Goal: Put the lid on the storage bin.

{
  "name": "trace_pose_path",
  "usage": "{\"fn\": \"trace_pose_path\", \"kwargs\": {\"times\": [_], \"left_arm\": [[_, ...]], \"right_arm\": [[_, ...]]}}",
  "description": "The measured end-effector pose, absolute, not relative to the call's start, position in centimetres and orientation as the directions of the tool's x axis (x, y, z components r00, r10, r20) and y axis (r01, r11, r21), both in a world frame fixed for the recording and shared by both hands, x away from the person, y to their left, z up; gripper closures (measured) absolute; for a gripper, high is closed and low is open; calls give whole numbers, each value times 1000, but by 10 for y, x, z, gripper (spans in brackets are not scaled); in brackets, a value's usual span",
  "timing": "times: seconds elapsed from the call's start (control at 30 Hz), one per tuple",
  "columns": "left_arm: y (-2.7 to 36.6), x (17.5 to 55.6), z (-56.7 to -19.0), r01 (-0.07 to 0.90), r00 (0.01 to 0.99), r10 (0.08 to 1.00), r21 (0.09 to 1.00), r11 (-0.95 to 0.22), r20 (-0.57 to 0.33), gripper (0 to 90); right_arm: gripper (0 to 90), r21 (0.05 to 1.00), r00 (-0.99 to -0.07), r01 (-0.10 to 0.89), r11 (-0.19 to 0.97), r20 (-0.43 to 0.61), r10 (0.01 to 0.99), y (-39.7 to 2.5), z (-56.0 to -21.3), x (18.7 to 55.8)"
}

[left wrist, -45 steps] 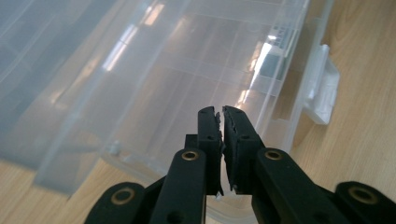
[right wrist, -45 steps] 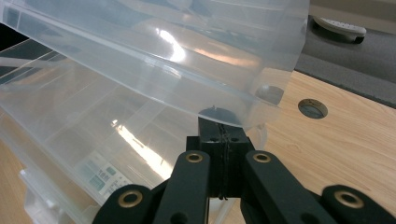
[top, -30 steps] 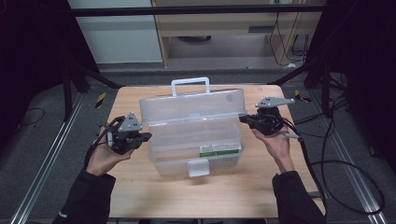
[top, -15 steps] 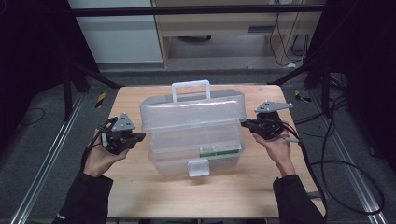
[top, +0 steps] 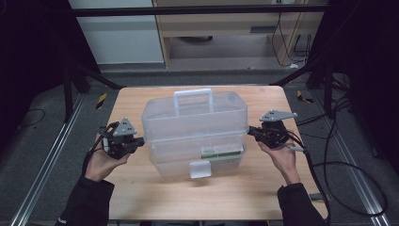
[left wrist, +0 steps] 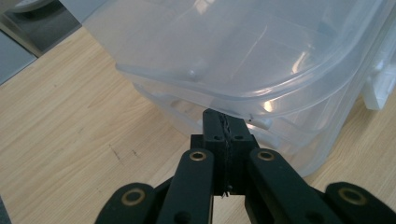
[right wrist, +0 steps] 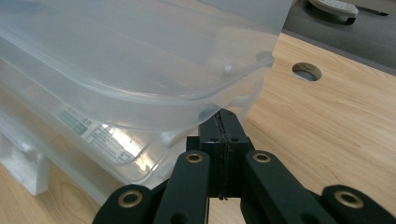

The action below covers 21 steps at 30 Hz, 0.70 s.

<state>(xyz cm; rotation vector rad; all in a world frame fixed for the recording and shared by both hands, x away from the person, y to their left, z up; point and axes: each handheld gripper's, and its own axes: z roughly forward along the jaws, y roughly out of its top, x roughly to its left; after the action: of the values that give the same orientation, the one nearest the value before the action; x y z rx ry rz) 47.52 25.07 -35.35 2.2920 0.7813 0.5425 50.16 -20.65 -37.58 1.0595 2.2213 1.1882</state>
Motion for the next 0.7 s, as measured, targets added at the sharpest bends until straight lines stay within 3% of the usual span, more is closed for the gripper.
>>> {"fn": "trace_pose_path", "kwargs": {"times": [0.4, 0.47, 0.57, 0.7], "left_arm": [[257, 473, -367, 409, 737, 662, 689, -599, 138, 893], [256, 473, -369, 417, 716, 676, 668, -616, 175, 893], [260, 476, -376, 443, 690, 700, 658, -609, 183, 893], [268, 480, -392, 485, 660, 736, 662, -571, 151, 892]], "right_arm": [[900, 819, -623, 442, 366, -13, 782, -211, -388, 498], [900, 818, -621, 440, 370, -20, 784, -211, -388, 497], [900, 797, -589, 441, 414, -91, 803, -212, -391, 496], [870, 804, -540, 468, 368, -69, 839, -227, -405, 493]]}}
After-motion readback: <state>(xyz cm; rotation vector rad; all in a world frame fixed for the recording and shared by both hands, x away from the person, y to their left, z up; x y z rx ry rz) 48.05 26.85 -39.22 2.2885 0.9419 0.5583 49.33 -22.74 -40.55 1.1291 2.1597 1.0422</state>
